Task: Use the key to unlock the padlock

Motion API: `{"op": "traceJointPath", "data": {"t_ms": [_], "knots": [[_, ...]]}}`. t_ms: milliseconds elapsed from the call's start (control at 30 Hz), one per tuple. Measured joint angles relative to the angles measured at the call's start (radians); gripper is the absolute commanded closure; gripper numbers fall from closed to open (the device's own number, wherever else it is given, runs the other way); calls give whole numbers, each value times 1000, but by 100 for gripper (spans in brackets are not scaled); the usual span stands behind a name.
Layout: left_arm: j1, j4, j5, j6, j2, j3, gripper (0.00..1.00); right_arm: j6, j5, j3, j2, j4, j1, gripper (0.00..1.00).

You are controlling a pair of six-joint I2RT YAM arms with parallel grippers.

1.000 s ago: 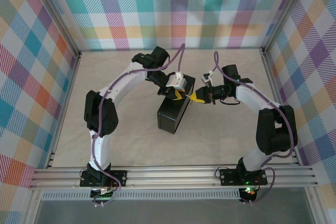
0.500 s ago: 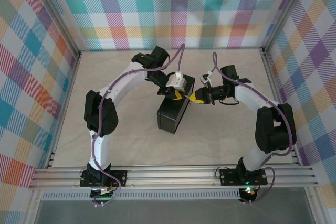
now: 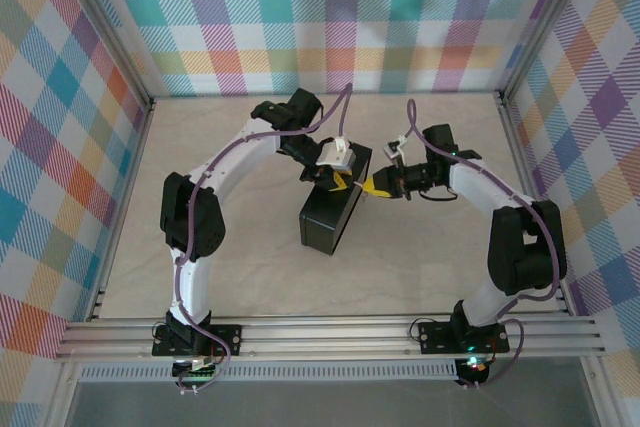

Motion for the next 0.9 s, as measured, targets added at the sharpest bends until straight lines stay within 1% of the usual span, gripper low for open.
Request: {"op": "traceJointPath", "data": {"t_ms": [367, 900], "knots": [[0, 0, 0, -3, 0, 0, 73, 0, 0, 0, -7, 4, 22, 96], [0, -3, 4, 3, 0, 0, 73, 7, -8, 0, 1, 23, 23, 97]]}}
